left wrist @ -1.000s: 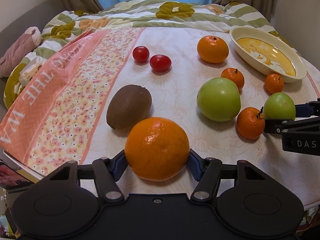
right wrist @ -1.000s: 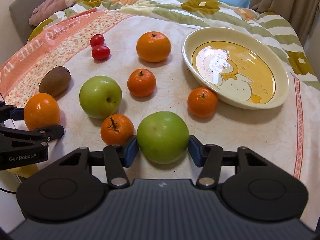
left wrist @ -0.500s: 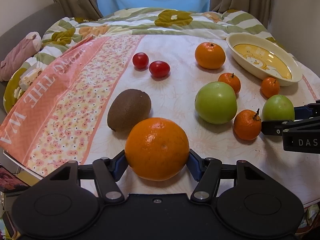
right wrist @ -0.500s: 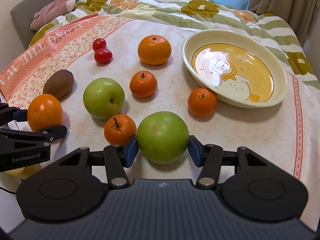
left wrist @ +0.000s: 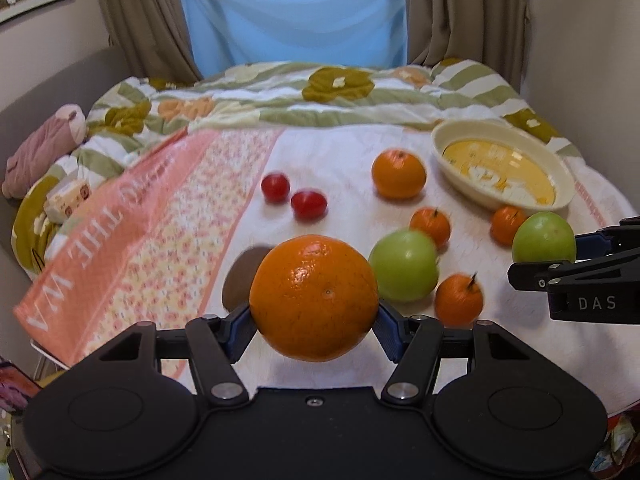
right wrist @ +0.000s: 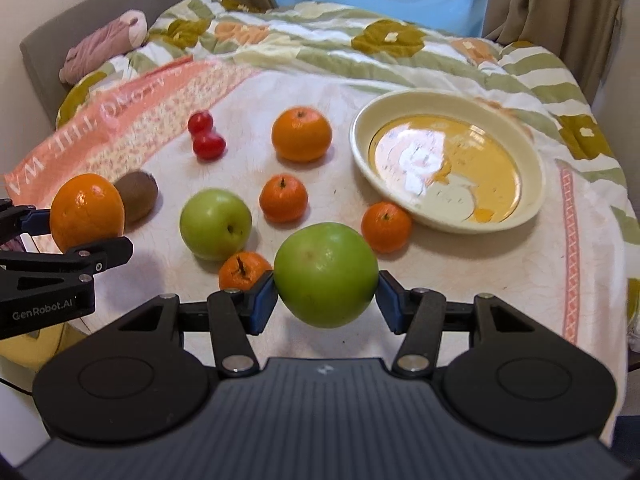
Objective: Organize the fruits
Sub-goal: 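Carry the orange and green apple to the duck bowl and release both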
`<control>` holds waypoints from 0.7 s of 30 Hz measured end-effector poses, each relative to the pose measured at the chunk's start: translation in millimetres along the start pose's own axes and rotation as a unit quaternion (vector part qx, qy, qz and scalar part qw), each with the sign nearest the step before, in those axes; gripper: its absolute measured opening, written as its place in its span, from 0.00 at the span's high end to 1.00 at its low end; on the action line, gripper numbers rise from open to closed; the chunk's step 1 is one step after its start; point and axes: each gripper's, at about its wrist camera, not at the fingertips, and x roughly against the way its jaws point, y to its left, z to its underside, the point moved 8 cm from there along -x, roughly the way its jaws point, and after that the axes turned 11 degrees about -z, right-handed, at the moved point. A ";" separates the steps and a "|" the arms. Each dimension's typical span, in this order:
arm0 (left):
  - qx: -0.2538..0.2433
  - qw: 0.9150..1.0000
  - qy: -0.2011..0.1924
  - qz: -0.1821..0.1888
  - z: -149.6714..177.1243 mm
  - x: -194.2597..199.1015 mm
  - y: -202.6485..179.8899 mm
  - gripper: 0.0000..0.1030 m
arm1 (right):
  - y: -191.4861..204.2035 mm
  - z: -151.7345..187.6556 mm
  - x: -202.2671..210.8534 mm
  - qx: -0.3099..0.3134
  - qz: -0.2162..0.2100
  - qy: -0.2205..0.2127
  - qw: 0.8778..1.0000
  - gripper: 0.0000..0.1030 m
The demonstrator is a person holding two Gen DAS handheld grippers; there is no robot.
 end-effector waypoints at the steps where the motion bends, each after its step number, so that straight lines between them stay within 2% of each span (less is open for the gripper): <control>1: -0.001 1.000 -0.005 0.001 -6.4 5.0 -0.6 0.36 | -0.5 -3.6 5.9 -0.001 0.000 -0.007 1.000 0.34; 8: -0.007 0.999 -0.037 0.016 -49.9 29.9 -6.9 0.36 | -10.2 -34.5 49.3 -0.005 0.013 -0.047 0.999 0.34; 12: -0.023 0.997 -0.061 0.034 -78.4 37.9 -17.1 0.36 | -22.3 -51.6 69.9 -0.029 0.016 -0.060 0.998 0.34; 16: -0.049 0.994 -0.080 0.059 -109.5 33.9 -32.3 0.36 | -43.6 -67.6 79.9 -0.068 0.027 -0.073 0.995 0.34; 21: -0.087 0.987 -0.096 0.100 -147.1 11.2 -59.4 0.36 | -78.0 -87.1 83.5 -0.110 0.061 -0.082 0.989 0.34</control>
